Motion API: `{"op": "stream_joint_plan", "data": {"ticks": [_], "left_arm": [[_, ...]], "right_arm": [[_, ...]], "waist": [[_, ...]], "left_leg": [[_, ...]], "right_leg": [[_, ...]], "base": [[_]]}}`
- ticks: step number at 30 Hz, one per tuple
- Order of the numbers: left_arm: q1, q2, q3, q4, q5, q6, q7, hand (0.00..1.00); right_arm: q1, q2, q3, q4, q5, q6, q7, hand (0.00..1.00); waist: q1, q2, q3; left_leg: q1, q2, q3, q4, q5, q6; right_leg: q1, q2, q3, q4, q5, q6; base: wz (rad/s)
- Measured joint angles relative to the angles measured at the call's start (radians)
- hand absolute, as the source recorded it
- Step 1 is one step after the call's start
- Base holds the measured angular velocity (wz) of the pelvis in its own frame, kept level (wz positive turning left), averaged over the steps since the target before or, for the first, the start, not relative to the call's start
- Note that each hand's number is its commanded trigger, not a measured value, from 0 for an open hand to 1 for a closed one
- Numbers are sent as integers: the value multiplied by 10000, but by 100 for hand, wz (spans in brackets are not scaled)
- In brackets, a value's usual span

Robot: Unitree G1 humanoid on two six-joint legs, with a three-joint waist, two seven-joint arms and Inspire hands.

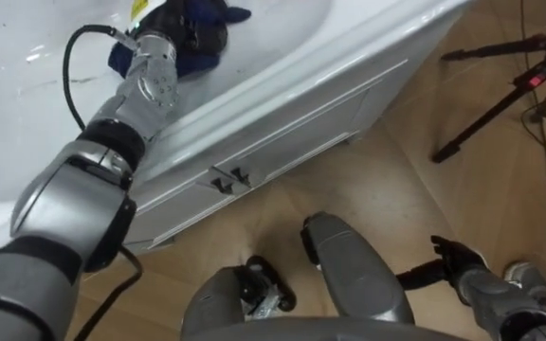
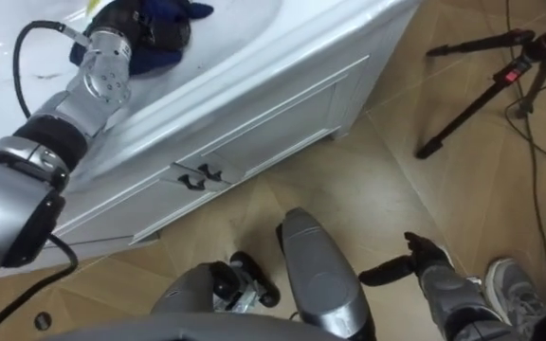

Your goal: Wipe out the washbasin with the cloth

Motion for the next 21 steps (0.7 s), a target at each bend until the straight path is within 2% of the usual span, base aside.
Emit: {"op": "stream_joint_plan", "data": {"ticks": [4,10,13,15,16,17,18,20,21], "left_arm": [[26,116,172,186,387,-3,-140,100],[506,538,432,322,570,-9,-332,100],[832,819,791,750,634,29,-405,100],[1354,1218,1198,899,752,283,-415,100],[1541,1365,1305,902,754,393,-408,100],[1864,1654,1527,919,760,647,-410,100],[2068,1901,1684,971,760,960,-410,100],[2179,2081,1804,1022,729,1229,-362,100],[2174,2037,1803,958,735,1194,-340,100]], "right_arm": [[23,-24,-166,-19,-247,78,11,0],[135,-64,-366,-90,-255,75,-137,0],[161,-59,-500,-127,-252,78,-309,0],[248,-74,-828,-131,-233,83,-568,0],[296,-73,-858,-129,-235,81,-641,0],[358,-64,-889,-129,-243,77,-715,0],[447,-56,-955,-111,-248,73,-742,0],[500,-85,-955,-112,-322,69,-882,0],[526,-103,-948,-107,-450,69,-1003,0]], "waist": [[43,7,-6],[138,97,-79],[269,195,-158],[561,287,-279],[615,302,-313],[719,291,-371],[821,267,-389],[1082,222,-411],[1227,258,-444]], "left_leg": [[121,22,147,23,-32,-61],[291,211,296,2,0,-216],[295,238,283,-16,77,-331],[271,159,49,-31,157,-385],[259,154,-16,-23,168,-399],[248,127,-188,-18,205,-447],[259,93,-371,-19,242,-483],[297,-3,-553,-67,343,-458],[348,-22,-591,-159,453,-403]], "right_leg": [[-6,66,166,155,-44,-41],[64,289,291,131,24,-196],[49,318,296,133,44,-303],[50,308,234,129,17,-374],[65,306,197,128,6,-393],[113,292,121,126,-5,-421],[201,278,34,96,-7,-441],[334,227,-38,52,-46,-404],[483,175,-144,-105,-26,-354]], "base": [[-14],[-12],[0],[8],[22],[27],[31],[35],[34]]}}
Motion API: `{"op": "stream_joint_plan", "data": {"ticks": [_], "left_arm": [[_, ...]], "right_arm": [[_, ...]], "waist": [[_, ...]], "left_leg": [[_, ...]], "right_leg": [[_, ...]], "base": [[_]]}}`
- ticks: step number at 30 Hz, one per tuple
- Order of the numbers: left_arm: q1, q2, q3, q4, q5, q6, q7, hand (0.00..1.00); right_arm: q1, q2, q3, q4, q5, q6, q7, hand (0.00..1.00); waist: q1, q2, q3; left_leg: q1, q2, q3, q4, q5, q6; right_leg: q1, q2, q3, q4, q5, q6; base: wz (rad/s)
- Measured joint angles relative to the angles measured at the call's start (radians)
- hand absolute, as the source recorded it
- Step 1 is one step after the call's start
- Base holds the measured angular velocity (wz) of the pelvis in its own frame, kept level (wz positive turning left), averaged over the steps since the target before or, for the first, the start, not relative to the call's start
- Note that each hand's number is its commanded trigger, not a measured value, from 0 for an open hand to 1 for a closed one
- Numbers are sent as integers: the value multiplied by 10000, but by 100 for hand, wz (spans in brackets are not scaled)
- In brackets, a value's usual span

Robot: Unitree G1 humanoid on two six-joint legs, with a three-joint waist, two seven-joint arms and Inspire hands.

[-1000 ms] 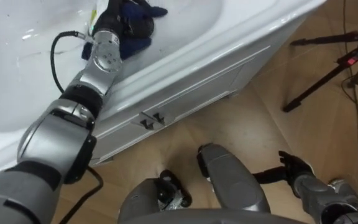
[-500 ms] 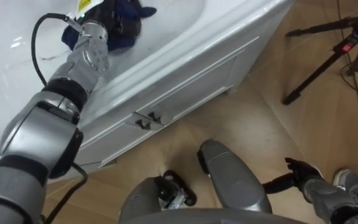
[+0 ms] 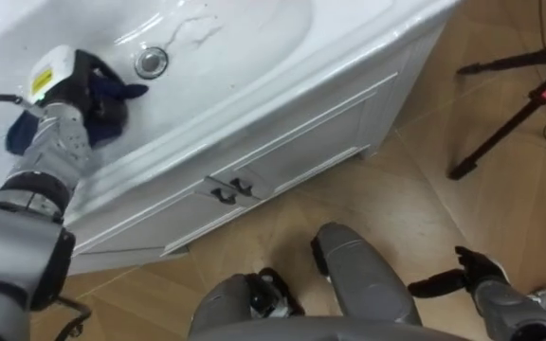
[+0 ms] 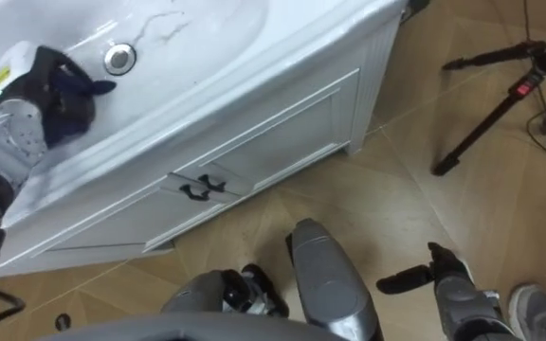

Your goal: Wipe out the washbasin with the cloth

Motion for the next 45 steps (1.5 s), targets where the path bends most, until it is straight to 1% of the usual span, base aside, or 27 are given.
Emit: {"op": "stream_joint_plan", "data": {"ticks": [1,2,5,7,8,10,11,13,14,15,17,19,20,21,23,24,28,31,34,36,37,39,40,42,43,44,45], "left_arm": [[0,-26,-34,-15,0,-28,-25,100],[17,-85,-64,-18,-11,-56,-76,100],[18,-241,-47,-73,-83,-64,-119,100],[9,-311,-46,-81,-203,-134,-148,100],[90,-383,-46,-92,-298,-170,-152,100],[188,-401,-17,-227,-490,-200,-132,100],[219,-425,52,-283,-498,-236,-98,100],[282,-510,233,-321,-509,-369,3,100],[381,-536,287,-401,-548,-440,61,100],[471,-604,408,-402,-550,-544,148,100],[649,-735,538,-472,-551,-638,212,100],[779,-778,551,-471,-557,-763,192,100],[892,-818,582,-472,-556,-825,193,100],[976,-862,633,-472,-557,-853,195,100],[1098,-900,636,-472,-558,-903,198,100],[1173,-900,636,-472,-562,-971,188,100],[1209,-997,636,-477,-603,-1050,187,100],[1159,-1079,734,-495,-1018,-1055,74,100],[1080,-1209,730,-496,-1677,-1072,-110,100],[997,-1282,717,-495,-2662,-1076,-330,100],[966,-1306,715,-493,-2888,-1075,-401,100],[709,-1396,727,-477,-3500,-1072,-676,100],[638,-1422,739,-467,-3657,-1068,-727,100],[313,-1496,775,-462,-4243,-1040,-946,100],[251,-1534,821,-462,-4409,-1029,-976,100],[144,-1603,901,-468,-4681,-1001,-989,100],[14,-1633,917,-476,-4979,-946,-992,100]], "right_arm": [[-27,16,15,-13,-84,-1,-52,0],[-135,75,19,-32,-116,-25,-92,0],[-359,245,-8,-94,-77,-154,-258,0],[-336,318,-69,-34,-86,-217,-359,0],[-333,333,-113,16,-106,-209,-417,0],[-278,371,-154,65,-129,-206,-461,0],[-222,420,-175,81,-134,-206,-473,0],[-175,470,-122,95,-133,-207,-534,0],[-180,472,-97,95,-127,-214,-556,0],[-167,482,-99,94,-120,-214,-562,0],[-140,479,-102,112,-122,-213,-559,0],[-163,479,-111,108,-100,-213,-552,0],[-172,485,-111,105,-80,-214,-550,0],[-178,490,-111,101,-62,-222,-541,0],[-183,489,-116,101,-20,-226,-541,0],[-170,488,-117,104,66,-227,-540,0],[-145,499,-121,113,296,-226,-541,0],[-177,537,-138,110,298,-229,-545,0],[-179,594,-130,107,402,-230,-549,0],[-201,626,-69,83,816,-231,-584,0],[-202,628,-32,86,901,-231,-605,0],[-205,692,118,130,1017,-215,-673,0],[-203,725,113,129,987,-215,-691,0],[-248,879,106,117,911,-213,-702,0],[-264,904,106,117,914,-213,-689,0],[-284,922,106,87,913,-204,-633,0],[-321,920,119,27,986,-202,-627,0]], "waist": [[17,7,-12],[58,-6,-25],[113,-50,-38],[109,-121,-32],[121,-150,-52],[158,-153,-50],[177,-196,-39],[287,-250,-52],[312,-249,-54],[391,-311,-54],[472,-379,-100],[541,-395,-137],[544,-357,-251],[556,-367,-284],[573,-366,-287],[616,-380,-311],[778,-392,-309],[800,-375,-320],[814,-379,-318],[815,-387,-311],[811,-398,-304],[786,-476,-249],[781,-494,-235],[742,-610,-157],[718,-613,-149],[668,-646,-122],[573,-616,-123]], "left_leg": [[53,-9,-5,-70,45,20],[146,-13,-8,-211,83,35],[256,-21,16,-443,218,105],[324,-87,-16,-535,268,150],[364,-133,-64,-564,276,161],[396,-138,-108,-575,277,166],[435,-147,-123,-582,274,171],[487,-165,-107,-641,264,188],[505,-175,-94,-728,260,193],[613,-209,-30,-842,268,209],[743,-280,56,-1012,296,208],[857,-307,83,-1107,295,207],[872,-309,78,-1117,300,200],[977,-325,78,-1178,306,193],[1170,-335,59,-1309,316,176],[1260,-348,51,-1375,318,172],[1409,-359,-17,-1480,325,159],[1431,-346,-132,-1485,325,157],[1457,-334,-205,-1499,328,153],[1445,-317,-215,-1511,328,153],[1447,-319,-213,-1513,327,154],[1422,-321,-229,-1504,328,154],[1381,-321,-253,-1484,328,154],[1231,-326,-358,-1455,329,155],[1171,-326,-375,-1426,329,156],[1088,-326,-381,-1374,329,157],[955,-313,-399,-1226,327,159]], "right_leg": [[79,-29,-58,-88,20,33],[211,-44,-122,-264,49,118],[367,-97,-229,-622,239,109],[443,-157,-256,-700,300,162],[498,-197,-275,-721,315,212],[563,-187,-272,-823,357,250],[611,-185,-268,-849,362,262],[622,-175,-201,-853,360,265],[622,-175,-178,-866,385,304],[649,-177,-119,-874,402,324],[700,-206,-97,-876,394,315],[781,-202,-49,-919,387,298],[796,-195,-25,-993,417,252],[881,-194,-14,-1037,440,207],[1072,-169,12,-1163,441,203],[1136,-150,59,-1200,437,206],[1296,-98,118,-1352,451,218],[1421,-82,54,-1500,472,233],[1523,-78,-21,-1626,502,243],[1541,-56,-25,-1710,544,255],[1541,-59,-25,-1709,545,256],[1529,-67,-38,-1706,543,258],[1510,-73,-70,-1705,543,259],[1384,-84,-121,-1683,553,275],[1356,-90,-152,-1682,556,276],[1282,-96,-153,-1652,561,275],[1195,-95,-152,-1608,568,281]], "base": [[24],[7],[-3],[3],[4],[-2],[-6],[-7],[-11],[-13],[-10],[-2],[0],[0],[-6],[-10],[-6],[4],[6],[0],[0],[2],[9],[10],[7],[6],[0]]}}
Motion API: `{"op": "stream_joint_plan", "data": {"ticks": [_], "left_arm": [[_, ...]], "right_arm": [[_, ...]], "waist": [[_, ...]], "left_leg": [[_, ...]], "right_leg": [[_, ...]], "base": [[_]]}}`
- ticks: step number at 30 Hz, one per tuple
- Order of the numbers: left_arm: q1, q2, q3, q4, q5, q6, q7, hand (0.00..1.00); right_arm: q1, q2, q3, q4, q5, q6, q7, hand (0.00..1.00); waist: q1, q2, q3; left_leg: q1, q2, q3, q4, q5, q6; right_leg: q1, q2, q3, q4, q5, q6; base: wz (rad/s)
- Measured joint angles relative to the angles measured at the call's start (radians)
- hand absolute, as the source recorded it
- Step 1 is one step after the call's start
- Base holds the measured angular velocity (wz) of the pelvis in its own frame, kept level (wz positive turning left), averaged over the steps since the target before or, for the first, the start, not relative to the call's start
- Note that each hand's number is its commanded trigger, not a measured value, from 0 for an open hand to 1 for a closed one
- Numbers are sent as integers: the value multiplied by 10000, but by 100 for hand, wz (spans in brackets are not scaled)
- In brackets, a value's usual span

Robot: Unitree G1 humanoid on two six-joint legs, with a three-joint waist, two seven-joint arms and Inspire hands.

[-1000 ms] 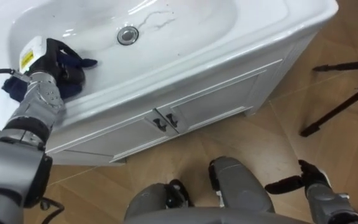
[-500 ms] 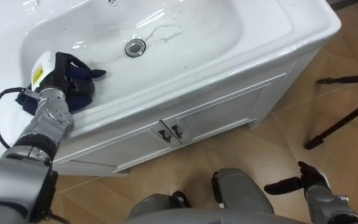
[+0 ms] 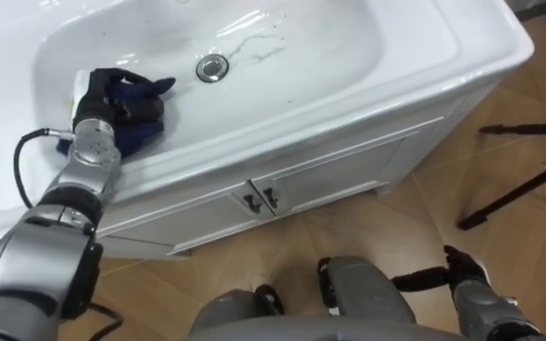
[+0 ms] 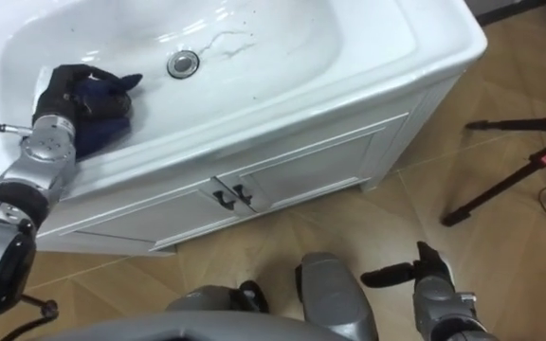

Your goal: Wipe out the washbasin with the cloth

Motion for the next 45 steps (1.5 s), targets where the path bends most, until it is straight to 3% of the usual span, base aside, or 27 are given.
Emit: {"op": "stream_joint_plan", "data": {"ticks": [1,3,10,12,15,20,27,31,45], "left_arm": [[-88,0,0,13,-162,49,-4,100],[-547,1,3,187,-306,278,-101,100],[-1122,4,-1,211,-973,759,-316,100],[-1235,7,7,217,-1177,1004,-490,100],[-1515,40,207,214,-1471,1095,-743,100],[-1605,53,498,192,-1463,1198,-968,100],[-1758,58,581,1,-1454,1307,-1068,100],[-2018,60,471,0,-1458,1317,-1246,100],[-2611,-333,128,-148,-1356,1454,-1481,100]], "right_arm": [[-41,3,28,-23,30,10,2,0],[-191,13,104,-43,34,36,3,0],[-240,-11,198,60,865,134,276,0],[-152,-39,405,194,1827,214,598,0],[-35,-53,419,216,3297,217,1231,0],[350,-177,412,758,4082,210,2471,0],[1425,-1000,457,1845,3454,538,3459,0],[1585,-1013,472,2071,2666,850,3769,0],[1420,-891,653,2354,1853,864,4447,0]], "waist": [[-44,-13,23],[-142,-67,177],[-443,-73,252],[-530,-36,272],[-620,20,310],[-829,18,330],[-1248,-50,335],[-1428,-235,362],[-1837,-400,366]], "left_leg": [[-37,-6,-10,40,-4,5],[-151,1,-32,182,-16,24],[-395,-17,52,360,-98,143],[-462,18,50,452,-177,158],[-835,166,29,676,-251,183],[-951,195,45,828,-342,167],[-1012,152,174,812,-391,142],[-1043,173,280,834,-415,99],[-1033,181,255,832,-475,73]], "right_leg": [[-43,-10,7,43,-2,-1],[-102,-26,-18,116,0,3],[-449,-96,33,419,-39,50],[-507,-79,37,494,-59,53],[-811,-50,5,642,-45,55],[-938,-10,47,801,-86,38],[-1149,-55,92,1031,-241,11],[-1263,5,212,1139,-287,-33],[-1268,55,265,1096,-315,-49]], "base": [[0],[0],[-1],[0],[0],[-3],[-1],[-8],[-1]]}}
